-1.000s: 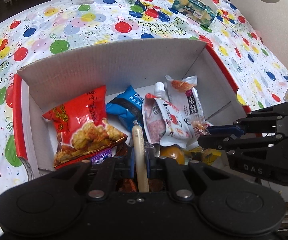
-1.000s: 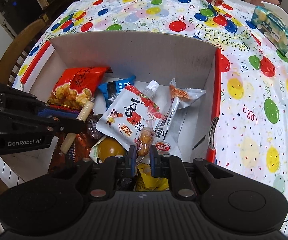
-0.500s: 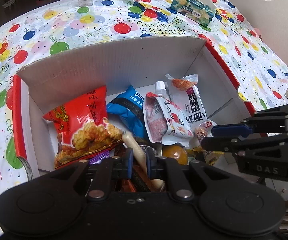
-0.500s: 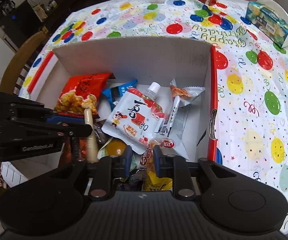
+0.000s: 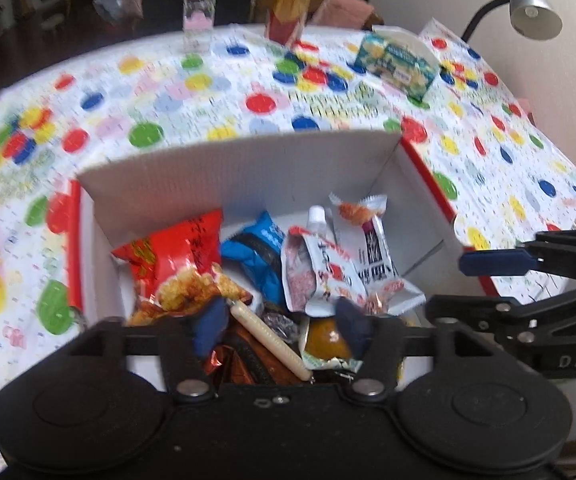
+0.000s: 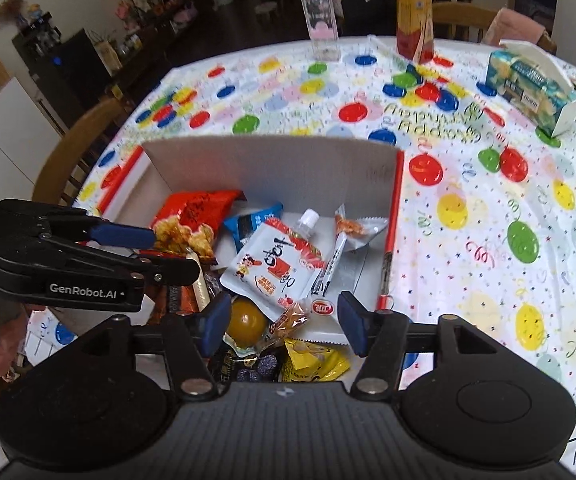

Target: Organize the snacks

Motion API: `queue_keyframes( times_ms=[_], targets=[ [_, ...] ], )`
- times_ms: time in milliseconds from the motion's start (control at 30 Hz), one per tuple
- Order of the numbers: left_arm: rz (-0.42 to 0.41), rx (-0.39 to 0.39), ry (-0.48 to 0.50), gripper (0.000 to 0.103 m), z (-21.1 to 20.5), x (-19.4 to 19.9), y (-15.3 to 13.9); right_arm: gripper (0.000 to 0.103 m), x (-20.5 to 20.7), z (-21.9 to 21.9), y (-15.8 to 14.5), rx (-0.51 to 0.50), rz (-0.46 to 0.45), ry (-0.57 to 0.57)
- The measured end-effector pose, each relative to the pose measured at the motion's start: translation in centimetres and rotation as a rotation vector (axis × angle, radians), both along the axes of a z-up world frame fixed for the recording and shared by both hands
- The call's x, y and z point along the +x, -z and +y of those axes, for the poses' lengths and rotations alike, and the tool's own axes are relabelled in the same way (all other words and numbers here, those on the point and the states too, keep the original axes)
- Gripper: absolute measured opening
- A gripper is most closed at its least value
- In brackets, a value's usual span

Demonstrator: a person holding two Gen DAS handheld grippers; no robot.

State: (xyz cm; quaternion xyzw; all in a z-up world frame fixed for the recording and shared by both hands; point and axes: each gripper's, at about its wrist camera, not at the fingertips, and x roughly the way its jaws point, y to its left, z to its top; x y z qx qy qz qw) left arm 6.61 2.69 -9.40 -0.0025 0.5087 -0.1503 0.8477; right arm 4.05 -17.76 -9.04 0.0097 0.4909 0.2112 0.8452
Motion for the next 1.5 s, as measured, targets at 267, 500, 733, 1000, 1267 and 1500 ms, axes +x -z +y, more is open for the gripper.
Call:
queue_keyframes(
  times_ms=[267,500,733,1000,1267,1500],
  targets=[
    [-0.105,0.028,-0.042,0.086,-0.6,-3.0,-3.3,0.066,-2.0,-1.8,-2.5,0.050,-0.085,0.010],
    [-0.193,0.043,-0.085,0.093,-0.9,-6.2,-6.1,0.076,-4.1,-3.2,-4.4,0.097,-0.149,0.039],
    [-0.259,0.051,-0.121,0.100,-0.9,-8.6,-7.9,0.086,-6.1,-3.4,-5.7,0.131,-0.200,0.048],
    [-0.279,0.076,-0.176,0.102,-0.7,-10.5,-8.6,0.103,-8.2,-3.1,-6.9,0.154,-0.268,0.061],
    [-0.285,0.065,-0.211,0.102,0.1,-11.9,-9.0,0.103,-9.5,-2.9,-7.3,0.167,-0.323,0.127],
    [-0.306,0.055,-0.216,0.102,-0.2,-12.8,-9.3,0.103,-10.1,-2.9,-7.3,0.152,-0.327,0.135]
  ],
)
